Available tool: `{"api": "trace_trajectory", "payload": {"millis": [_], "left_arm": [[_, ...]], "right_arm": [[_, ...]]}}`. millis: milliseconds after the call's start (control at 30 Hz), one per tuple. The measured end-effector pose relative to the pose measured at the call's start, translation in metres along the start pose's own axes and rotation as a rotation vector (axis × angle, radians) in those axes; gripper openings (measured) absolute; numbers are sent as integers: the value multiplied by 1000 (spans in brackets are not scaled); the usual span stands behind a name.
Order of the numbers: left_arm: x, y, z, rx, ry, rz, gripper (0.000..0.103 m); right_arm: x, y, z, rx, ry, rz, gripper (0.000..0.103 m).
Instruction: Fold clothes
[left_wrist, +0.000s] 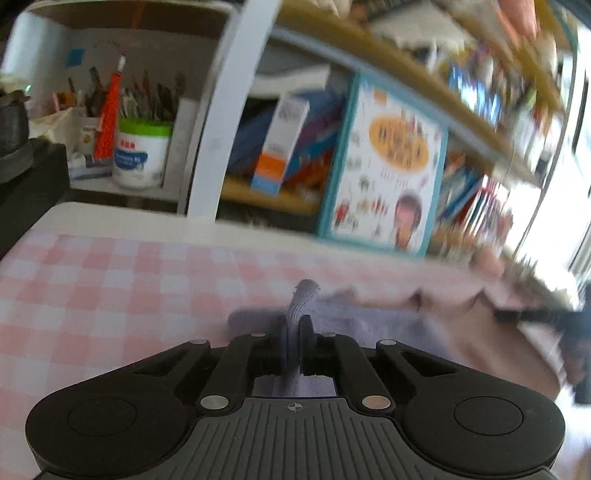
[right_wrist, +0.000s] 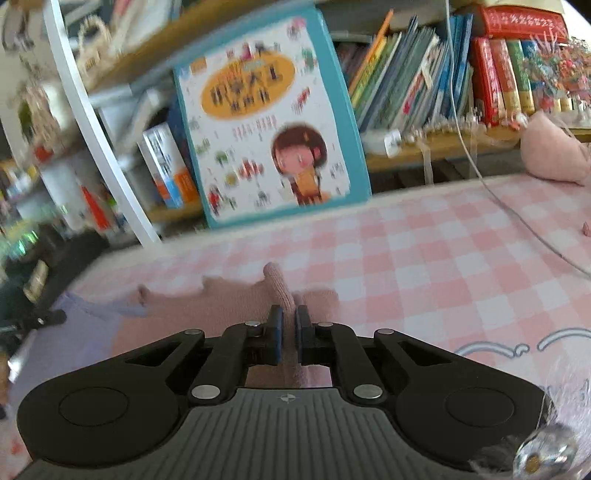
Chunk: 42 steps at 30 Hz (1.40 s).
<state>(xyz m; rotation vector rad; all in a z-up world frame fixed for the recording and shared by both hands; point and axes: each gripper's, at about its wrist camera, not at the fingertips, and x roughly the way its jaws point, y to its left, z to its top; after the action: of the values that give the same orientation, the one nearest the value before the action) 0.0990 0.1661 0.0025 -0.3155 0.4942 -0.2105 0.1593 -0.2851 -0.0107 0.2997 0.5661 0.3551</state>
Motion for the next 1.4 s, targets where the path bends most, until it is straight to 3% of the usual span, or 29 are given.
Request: {"api": "trace_trajectory", "payload": {"millis": [167, 400, 600, 767, 933, 1033, 1200, 1300, 1333, 1400], "left_arm": [[15, 12, -9, -40, 71, 32, 5], [9, 13, -9, -37, 64, 40, 14], [-8, 11, -10, -8, 53, 57, 18], [-7, 10, -12, -6, 80, 32, 16], [-7, 5, -14, 12, 72, 40, 5], [-12, 7, -13, -16, 46, 24, 5], [-5, 8, -15, -5, 80, 43, 6], [-5, 10, -16, -12, 83, 48, 13], [-5, 10, -16, -13, 85, 54, 19], [-4, 12, -16, -17, 92, 75, 49]], "right_arm": [[12, -7, -3, 30, 61, -35, 6], [10, -10, -6, 44, 53, -35, 7], [-12, -9, -5, 42, 16, -36, 14], [-14, -9, -9, 51, 35, -13, 13], [-7, -4, -12, 13, 58, -55, 7], [-11, -2, -12, 4, 38, -62, 7], [-6, -7, -14, 23, 61, -52, 7], [-7, -9, -14, 34, 61, -51, 8], [-7, -9, -14, 38, 61, -54, 12], [-8, -11, -14, 48, 60, -60, 25]]}}
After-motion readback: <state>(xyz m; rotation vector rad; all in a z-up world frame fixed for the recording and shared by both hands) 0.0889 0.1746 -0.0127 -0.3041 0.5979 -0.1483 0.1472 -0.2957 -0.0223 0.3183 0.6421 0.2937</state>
